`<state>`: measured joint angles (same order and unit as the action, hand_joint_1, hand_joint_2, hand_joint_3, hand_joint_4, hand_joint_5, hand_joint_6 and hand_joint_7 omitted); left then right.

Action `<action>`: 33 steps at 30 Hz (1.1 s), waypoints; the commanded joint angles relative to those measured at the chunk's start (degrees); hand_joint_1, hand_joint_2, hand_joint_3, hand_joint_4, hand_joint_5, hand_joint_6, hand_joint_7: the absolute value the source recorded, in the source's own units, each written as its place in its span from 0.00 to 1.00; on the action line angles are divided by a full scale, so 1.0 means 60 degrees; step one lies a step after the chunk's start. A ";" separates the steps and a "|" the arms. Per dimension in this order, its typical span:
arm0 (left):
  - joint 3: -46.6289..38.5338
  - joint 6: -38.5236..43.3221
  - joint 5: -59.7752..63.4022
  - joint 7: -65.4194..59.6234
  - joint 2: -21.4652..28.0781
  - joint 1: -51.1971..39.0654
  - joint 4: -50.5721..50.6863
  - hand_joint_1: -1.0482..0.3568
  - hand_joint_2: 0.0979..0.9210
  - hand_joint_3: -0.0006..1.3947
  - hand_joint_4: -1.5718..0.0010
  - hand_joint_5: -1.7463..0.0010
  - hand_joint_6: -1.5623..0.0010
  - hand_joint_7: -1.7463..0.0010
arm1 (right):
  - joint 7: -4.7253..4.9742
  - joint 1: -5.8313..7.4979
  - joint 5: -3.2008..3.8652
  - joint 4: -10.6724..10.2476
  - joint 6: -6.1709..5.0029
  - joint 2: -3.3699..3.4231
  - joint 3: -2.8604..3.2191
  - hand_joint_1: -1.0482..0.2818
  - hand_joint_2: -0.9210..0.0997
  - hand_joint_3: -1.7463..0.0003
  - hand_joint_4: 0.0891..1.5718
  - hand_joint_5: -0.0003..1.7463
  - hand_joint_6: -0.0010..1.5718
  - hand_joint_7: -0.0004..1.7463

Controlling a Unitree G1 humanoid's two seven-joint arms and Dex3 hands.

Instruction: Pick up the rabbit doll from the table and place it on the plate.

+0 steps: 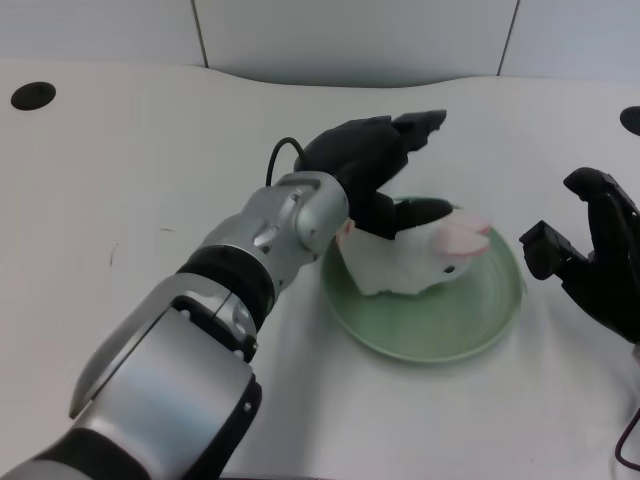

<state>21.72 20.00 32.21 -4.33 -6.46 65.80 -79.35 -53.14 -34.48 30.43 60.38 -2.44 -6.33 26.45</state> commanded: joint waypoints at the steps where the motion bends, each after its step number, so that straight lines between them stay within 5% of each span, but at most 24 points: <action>1: -0.1108 0.0258 -0.1098 0.1044 0.0500 0.0072 0.0132 0.00 1.00 0.60 1.00 1.00 1.00 1.00 | -0.0020 0.0064 0.0076 -0.0028 -0.0020 -0.0054 0.0056 0.33 0.00 0.87 0.49 1.00 0.49 1.00; 8: -0.3262 0.0739 -0.3387 0.3390 0.0975 -0.0073 0.0386 0.00 1.00 0.61 1.00 1.00 1.00 1.00 | 0.0088 -0.0009 0.0086 0.0068 0.0167 -0.0115 0.0082 0.33 0.00 0.87 0.50 1.00 0.49 1.00; 11: -0.5554 -0.0387 -0.6070 0.6549 0.1065 -0.0663 0.0478 0.00 1.00 0.53 1.00 1.00 1.00 1.00 | 0.0116 0.0050 0.0055 0.0028 0.0110 -0.0093 0.0062 0.33 0.00 0.88 0.50 1.00 0.49 1.00; 17: -0.7621 -0.2444 -0.8435 0.9303 0.1536 -0.1672 0.0563 0.00 1.00 0.46 1.00 1.00 1.00 1.00 | 0.0173 0.0000 0.0058 0.0099 0.0180 -0.0119 0.0068 0.34 0.00 0.88 0.50 1.00 0.49 1.00; 26: -0.9081 -0.5034 -1.0041 0.9525 0.1911 -0.2964 0.0691 0.00 1.00 0.52 0.98 0.99 1.00 1.00 | 0.0120 -0.0054 -0.0005 0.0182 0.0204 -0.0138 -0.0011 0.33 0.00 0.88 0.50 1.00 0.49 1.00; 33: -0.9658 -0.5849 -1.0885 0.9618 0.1754 -0.4384 0.1121 0.00 1.00 0.55 0.95 0.98 1.00 1.00 | 0.0422 -0.0068 -0.0116 0.0228 0.0180 -0.0168 -0.0060 0.33 0.00 0.89 0.50 1.00 0.50 1.00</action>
<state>-35.60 -14.43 -32.18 52.65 3.84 40.60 -73.79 -51.21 -34.68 30.12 61.46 -1.33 -6.59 26.10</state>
